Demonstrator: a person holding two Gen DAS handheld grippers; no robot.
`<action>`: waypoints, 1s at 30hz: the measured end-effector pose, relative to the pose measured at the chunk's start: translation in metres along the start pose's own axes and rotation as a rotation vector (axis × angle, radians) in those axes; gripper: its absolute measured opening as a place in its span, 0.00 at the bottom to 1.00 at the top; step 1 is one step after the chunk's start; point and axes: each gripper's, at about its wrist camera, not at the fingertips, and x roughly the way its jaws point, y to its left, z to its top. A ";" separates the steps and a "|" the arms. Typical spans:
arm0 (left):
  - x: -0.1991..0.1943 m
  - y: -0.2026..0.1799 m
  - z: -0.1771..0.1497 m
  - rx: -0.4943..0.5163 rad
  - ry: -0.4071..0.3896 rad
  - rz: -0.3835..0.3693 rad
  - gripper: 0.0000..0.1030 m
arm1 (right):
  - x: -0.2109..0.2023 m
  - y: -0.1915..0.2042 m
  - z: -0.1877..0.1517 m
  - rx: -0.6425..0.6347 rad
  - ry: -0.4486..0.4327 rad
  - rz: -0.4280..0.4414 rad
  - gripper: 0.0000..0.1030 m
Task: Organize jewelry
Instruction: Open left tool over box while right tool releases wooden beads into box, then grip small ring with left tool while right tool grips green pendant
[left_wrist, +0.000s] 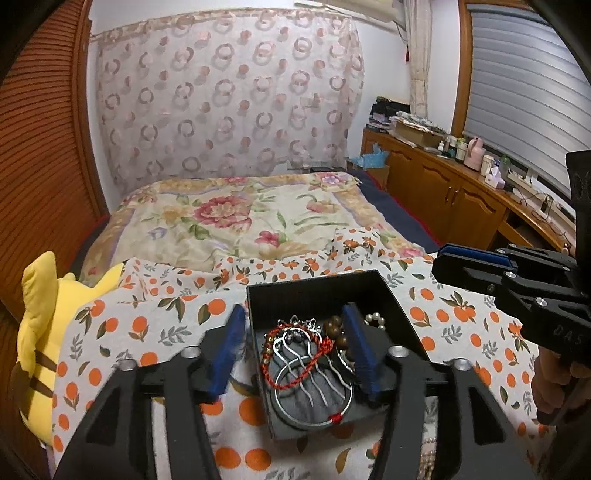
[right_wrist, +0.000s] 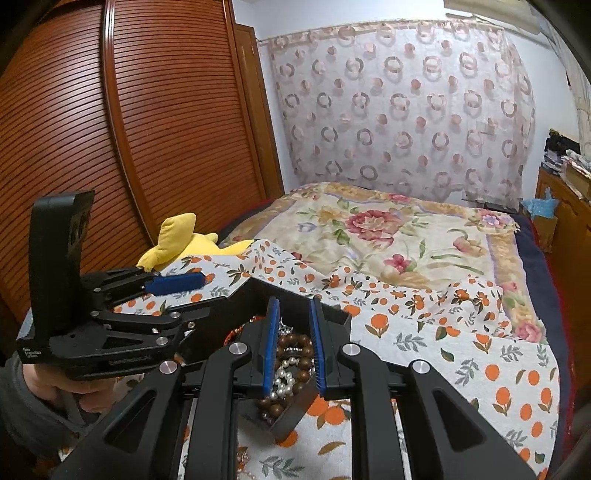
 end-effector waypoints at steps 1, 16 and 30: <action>-0.003 0.000 -0.001 -0.002 -0.005 0.001 0.63 | -0.003 0.002 -0.002 -0.002 0.001 -0.003 0.18; -0.066 -0.004 -0.051 -0.009 -0.039 0.019 0.93 | -0.043 0.035 -0.054 -0.006 0.048 -0.040 0.18; -0.080 -0.014 -0.109 -0.005 0.032 -0.006 0.93 | -0.055 0.050 -0.113 0.006 0.143 -0.057 0.29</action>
